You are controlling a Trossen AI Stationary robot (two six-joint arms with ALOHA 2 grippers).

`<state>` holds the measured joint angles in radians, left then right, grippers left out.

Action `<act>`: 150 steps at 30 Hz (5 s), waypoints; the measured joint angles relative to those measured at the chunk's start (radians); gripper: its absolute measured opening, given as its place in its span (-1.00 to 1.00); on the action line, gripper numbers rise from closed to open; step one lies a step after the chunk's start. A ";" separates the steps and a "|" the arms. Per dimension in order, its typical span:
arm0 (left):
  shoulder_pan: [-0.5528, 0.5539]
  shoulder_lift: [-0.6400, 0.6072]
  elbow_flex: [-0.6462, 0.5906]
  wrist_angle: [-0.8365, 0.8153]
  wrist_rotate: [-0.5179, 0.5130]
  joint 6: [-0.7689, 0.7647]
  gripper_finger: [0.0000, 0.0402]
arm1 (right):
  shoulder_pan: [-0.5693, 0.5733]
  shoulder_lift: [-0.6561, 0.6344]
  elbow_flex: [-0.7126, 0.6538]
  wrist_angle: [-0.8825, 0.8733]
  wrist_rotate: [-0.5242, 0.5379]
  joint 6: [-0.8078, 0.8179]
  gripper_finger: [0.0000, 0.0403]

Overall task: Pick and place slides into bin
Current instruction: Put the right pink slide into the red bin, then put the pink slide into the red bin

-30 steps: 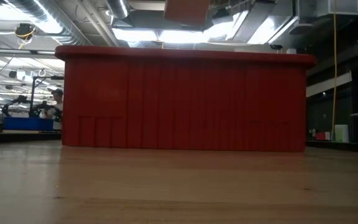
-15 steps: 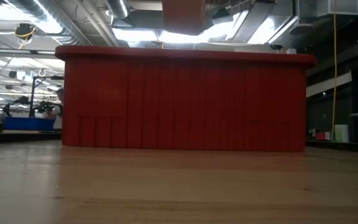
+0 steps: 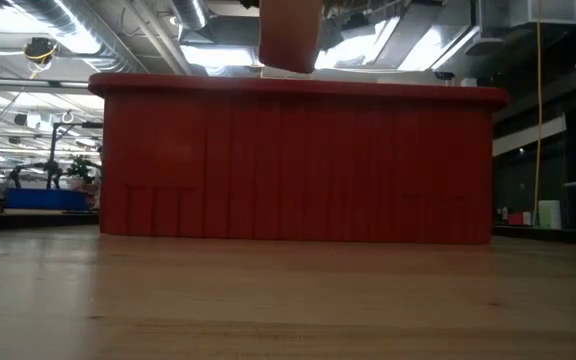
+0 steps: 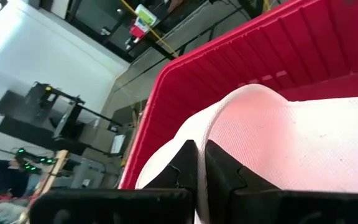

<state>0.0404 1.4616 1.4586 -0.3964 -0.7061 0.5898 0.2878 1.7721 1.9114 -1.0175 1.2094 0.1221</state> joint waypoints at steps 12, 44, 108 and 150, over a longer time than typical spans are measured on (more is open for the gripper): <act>0.178 0.000 0.000 0.004 0.283 -0.020 -0.98 | -0.001 -0.223 0.000 -0.087 -0.261 -0.009 -0.97; 0.635 0.156 -0.345 0.506 0.584 0.263 -0.98 | -0.089 -0.361 -0.215 -0.093 -0.365 -0.078 -0.98; 0.675 0.488 -0.343 0.724 0.703 0.138 -0.97 | -0.148 -0.397 -0.215 -0.036 -0.400 -0.049 -0.97; 0.549 0.108 -0.343 0.359 0.747 -0.119 -0.48 | -0.148 -0.397 -0.215 -0.028 -0.402 -0.053 -0.97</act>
<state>0.5890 1.5698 1.1152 -0.0372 0.0406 0.4705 0.1394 1.3746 1.6966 -1.0451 0.8074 0.0692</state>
